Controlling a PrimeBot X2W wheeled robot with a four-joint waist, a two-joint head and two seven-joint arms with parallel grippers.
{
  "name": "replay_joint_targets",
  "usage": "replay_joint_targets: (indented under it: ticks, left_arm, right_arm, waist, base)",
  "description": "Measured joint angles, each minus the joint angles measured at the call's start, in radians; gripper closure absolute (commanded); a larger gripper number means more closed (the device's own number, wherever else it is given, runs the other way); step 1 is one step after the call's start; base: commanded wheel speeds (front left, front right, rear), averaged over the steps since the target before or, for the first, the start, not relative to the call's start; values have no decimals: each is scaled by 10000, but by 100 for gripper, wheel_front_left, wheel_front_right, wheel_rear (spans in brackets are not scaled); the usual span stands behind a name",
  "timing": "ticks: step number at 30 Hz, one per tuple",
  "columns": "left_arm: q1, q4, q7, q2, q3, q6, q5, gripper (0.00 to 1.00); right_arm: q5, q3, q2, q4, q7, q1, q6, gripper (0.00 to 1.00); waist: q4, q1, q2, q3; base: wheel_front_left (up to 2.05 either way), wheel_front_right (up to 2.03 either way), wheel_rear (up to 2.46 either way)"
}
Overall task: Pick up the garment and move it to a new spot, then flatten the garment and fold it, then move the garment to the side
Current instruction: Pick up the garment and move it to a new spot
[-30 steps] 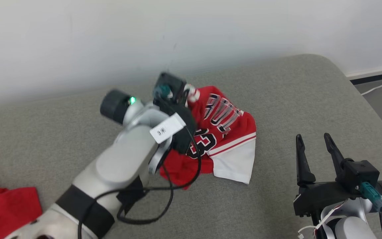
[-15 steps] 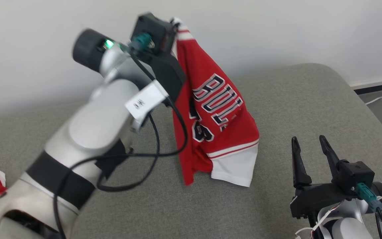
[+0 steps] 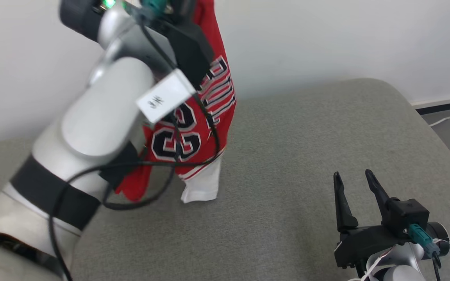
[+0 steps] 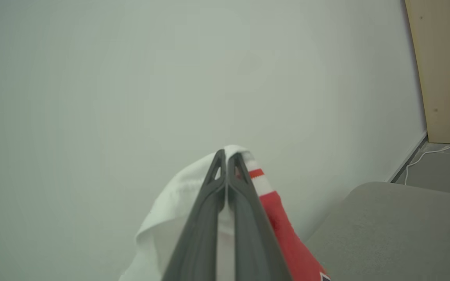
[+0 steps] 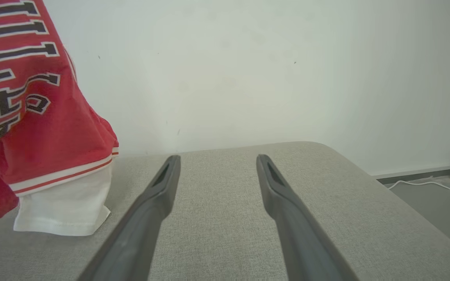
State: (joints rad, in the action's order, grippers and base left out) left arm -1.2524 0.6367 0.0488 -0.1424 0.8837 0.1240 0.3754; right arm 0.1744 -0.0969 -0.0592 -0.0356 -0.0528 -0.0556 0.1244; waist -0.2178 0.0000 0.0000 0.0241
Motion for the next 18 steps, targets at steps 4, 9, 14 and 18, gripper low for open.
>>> replay_joint_targets:
  ticks: [4,9,14,18]
  left_arm:
    - [660,196,234,412,600,-15,-4,100]
    - [1631,903,393,514,1244,-313,-61,100]
    - [1648,1337,332,742,1358,-554,-61,100]
    - [1537,1624,50,899,1344,-627,-59,0]
  right_arm:
    - [2,-178,17,10,4,-22,0,0]
    - [17,-376,29,109,10,-212,-2,0]
    - [104,-491,29,96,12,-322,-8,0]
    - [207,-654,44,50,4,-688,-10,0]
  waist:
    - [-251,0,0,-81]
    - [-709,1,0,-293]
    - [-1219,0,1,-652]
    - [-1593,0,1,-1014]
  base:
    - [0,0,0]
    - [0,0,0]
    - [0,0,0]
    - [0,0,0]
